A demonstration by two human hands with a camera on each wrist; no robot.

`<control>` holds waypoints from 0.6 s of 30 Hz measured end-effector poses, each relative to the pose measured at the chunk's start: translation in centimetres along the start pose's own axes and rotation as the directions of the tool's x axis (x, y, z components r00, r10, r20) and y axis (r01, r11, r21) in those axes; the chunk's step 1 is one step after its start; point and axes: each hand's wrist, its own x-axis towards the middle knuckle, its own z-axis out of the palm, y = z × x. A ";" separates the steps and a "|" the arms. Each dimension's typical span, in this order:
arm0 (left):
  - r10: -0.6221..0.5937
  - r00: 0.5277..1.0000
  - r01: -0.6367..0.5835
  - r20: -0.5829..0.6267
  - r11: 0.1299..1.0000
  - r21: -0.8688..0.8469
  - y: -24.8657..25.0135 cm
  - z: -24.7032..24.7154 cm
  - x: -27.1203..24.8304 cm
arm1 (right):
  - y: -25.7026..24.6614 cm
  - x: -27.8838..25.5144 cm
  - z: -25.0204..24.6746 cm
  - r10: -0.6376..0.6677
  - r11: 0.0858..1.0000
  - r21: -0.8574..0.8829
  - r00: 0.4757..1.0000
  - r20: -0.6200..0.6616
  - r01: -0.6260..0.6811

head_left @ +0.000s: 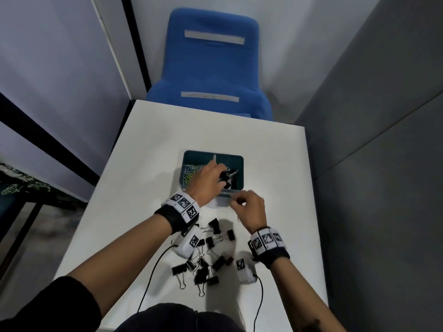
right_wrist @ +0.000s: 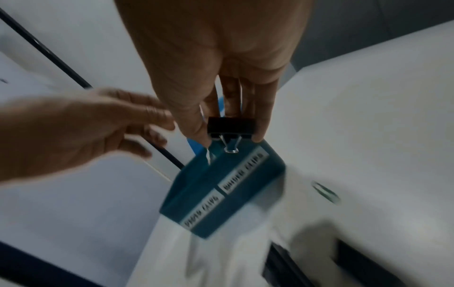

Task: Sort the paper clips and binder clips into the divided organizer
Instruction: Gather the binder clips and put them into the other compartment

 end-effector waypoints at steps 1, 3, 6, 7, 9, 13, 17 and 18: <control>0.011 1.000 -0.012 0.005 1.000 0.022 -0.5 0.2 -0.8 | -1.0 1.0 -0.5 -0.007 1.000 0.029 1.000 -0.025 0.008; 0.004 0.999 -0.007 0.054 0.999 0.050 -2.0 1.1 -2.8 | -2.9 3.2 -1.3 -0.001 0.996 0.084 0.998 -0.064 0.006; -0.105 0.972 0.075 0.212 0.987 0.144 -5.6 2.6 -6.2 | -4.5 5.6 -1.5 0.049 0.991 0.128 0.997 -0.061 -0.040; -0.165 0.943 0.112 0.290 0.975 0.194 -6.9 2.9 -7.4 | -4.5 5.8 -1.3 0.053 0.992 0.114 0.997 -0.047 -0.048; -0.251 0.874 0.143 0.417 0.951 0.273 -9.2 3.7 -9.4 | -3.8 5.3 -0.4 0.024 0.999 0.037 1.000 0.001 -0.024; -0.276 0.822 0.140 0.498 0.946 0.292 -11.4 5.2 -11.9 | -0.9 1.5 2.0 -0.028 0.980 -0.184 0.969 0.245 0.075; -0.243 0.831 0.123 0.500 0.958 0.260 -11.2 7.0 -12.4 | 2.4 -1.7 4.7 0.130 0.849 -0.496 0.841 0.526 0.179; -0.238 0.840 0.126 0.487 0.960 0.250 -10.9 7.4 -12.3 | 3.0 -2.3 5.2 0.172 0.818 -0.539 0.809 0.563 0.201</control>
